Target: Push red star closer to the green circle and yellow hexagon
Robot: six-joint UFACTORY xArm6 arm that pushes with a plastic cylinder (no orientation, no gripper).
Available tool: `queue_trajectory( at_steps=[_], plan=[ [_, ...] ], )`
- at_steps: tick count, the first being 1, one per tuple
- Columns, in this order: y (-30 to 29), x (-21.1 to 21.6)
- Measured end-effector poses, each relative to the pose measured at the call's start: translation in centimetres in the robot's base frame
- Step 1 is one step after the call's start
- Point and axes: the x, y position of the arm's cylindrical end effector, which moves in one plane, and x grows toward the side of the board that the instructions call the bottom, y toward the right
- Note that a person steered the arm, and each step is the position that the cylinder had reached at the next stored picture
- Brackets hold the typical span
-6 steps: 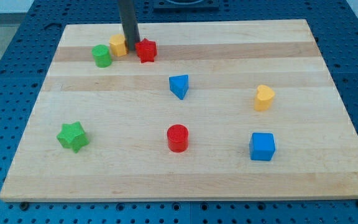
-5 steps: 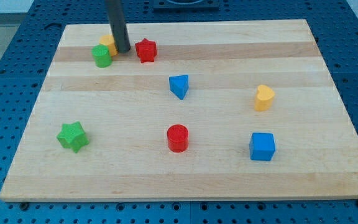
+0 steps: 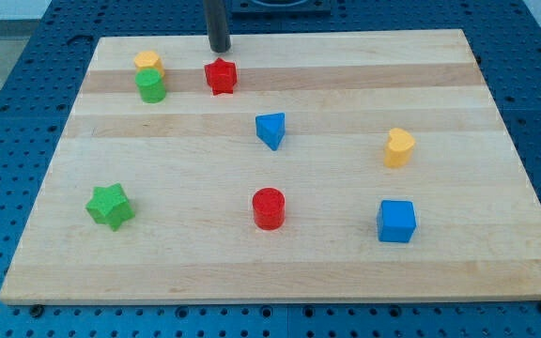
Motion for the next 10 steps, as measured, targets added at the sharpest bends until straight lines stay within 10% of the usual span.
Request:
queue_trajectory(
  at_steps=[5, 10],
  plan=[
    [5.7, 7.8],
    [-5.1, 7.8]
  ],
)
